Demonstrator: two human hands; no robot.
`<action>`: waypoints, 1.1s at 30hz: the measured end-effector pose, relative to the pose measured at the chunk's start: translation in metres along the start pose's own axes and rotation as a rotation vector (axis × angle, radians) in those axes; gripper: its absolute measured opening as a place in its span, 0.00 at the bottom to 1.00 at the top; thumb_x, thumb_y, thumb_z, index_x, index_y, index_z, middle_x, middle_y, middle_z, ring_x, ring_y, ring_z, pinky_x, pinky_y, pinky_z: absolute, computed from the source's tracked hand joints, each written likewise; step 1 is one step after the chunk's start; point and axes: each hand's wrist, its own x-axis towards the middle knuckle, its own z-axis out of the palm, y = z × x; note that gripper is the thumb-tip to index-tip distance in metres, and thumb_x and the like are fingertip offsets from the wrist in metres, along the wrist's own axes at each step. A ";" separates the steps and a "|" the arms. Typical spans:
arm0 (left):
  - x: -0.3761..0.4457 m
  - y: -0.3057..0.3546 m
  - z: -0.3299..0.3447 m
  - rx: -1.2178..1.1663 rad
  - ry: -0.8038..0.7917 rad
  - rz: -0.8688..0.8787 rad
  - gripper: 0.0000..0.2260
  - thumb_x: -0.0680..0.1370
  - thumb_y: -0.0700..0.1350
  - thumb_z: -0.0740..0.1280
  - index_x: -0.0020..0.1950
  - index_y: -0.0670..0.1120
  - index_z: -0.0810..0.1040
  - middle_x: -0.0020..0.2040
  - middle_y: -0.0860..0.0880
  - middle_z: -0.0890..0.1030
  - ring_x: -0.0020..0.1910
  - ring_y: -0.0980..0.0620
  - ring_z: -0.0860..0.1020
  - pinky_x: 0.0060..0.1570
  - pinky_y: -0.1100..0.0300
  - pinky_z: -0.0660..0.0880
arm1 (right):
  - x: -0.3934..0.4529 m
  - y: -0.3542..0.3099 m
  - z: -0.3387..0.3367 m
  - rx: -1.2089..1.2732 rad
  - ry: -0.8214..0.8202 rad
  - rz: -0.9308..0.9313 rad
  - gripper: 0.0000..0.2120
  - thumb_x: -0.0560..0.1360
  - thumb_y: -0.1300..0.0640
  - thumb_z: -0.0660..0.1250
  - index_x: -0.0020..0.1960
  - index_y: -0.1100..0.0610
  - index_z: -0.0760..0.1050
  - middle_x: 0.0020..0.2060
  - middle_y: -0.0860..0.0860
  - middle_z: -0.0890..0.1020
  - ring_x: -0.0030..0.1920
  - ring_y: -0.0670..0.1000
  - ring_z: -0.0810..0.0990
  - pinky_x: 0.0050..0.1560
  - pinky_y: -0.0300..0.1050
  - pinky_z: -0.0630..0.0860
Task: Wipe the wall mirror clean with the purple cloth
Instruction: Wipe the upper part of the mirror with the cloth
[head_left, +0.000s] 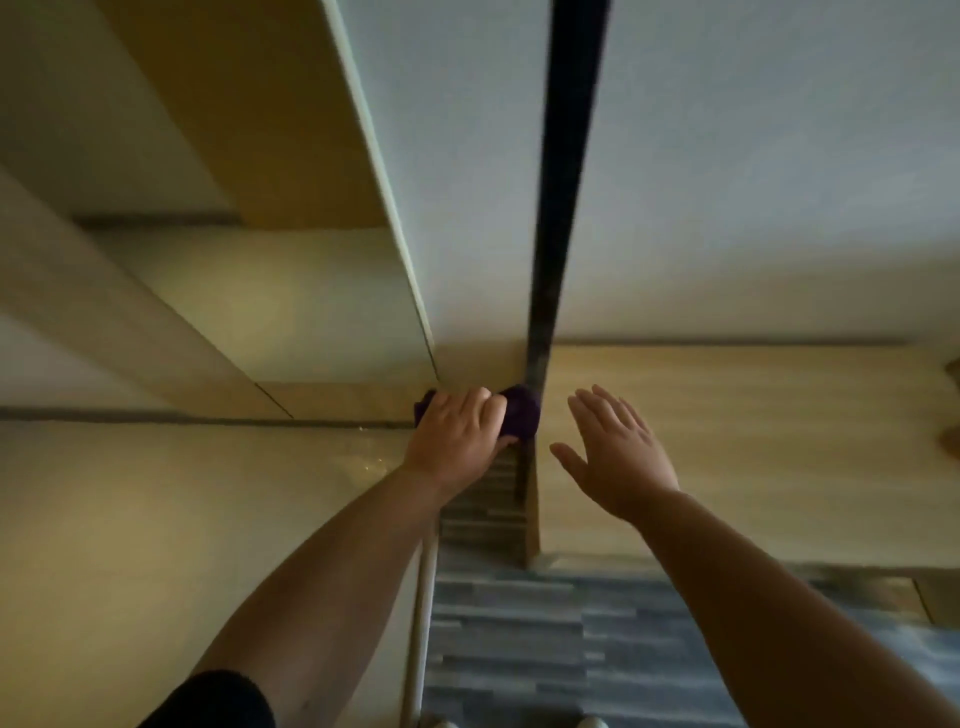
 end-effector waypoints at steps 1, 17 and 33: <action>0.001 -0.018 -0.026 0.031 0.059 -0.021 0.17 0.76 0.55 0.70 0.53 0.42 0.72 0.45 0.43 0.77 0.41 0.41 0.76 0.43 0.49 0.72 | 0.005 -0.019 -0.018 0.005 0.030 -0.027 0.34 0.80 0.37 0.53 0.80 0.54 0.53 0.79 0.51 0.56 0.80 0.50 0.49 0.76 0.47 0.44; -0.022 -0.292 -0.420 0.546 0.702 -0.207 0.19 0.77 0.58 0.61 0.53 0.42 0.76 0.46 0.45 0.78 0.42 0.44 0.77 0.43 0.50 0.71 | 0.078 -0.349 -0.332 -0.133 0.652 -0.447 0.33 0.81 0.38 0.52 0.80 0.54 0.55 0.79 0.51 0.59 0.79 0.51 0.51 0.72 0.42 0.40; 0.058 -0.439 -0.551 0.703 0.946 -0.212 0.19 0.75 0.55 0.67 0.55 0.41 0.75 0.48 0.43 0.78 0.44 0.41 0.77 0.44 0.47 0.73 | 0.185 -0.461 -0.502 -0.290 1.013 -0.575 0.31 0.81 0.38 0.51 0.78 0.53 0.59 0.78 0.51 0.62 0.79 0.51 0.51 0.73 0.46 0.38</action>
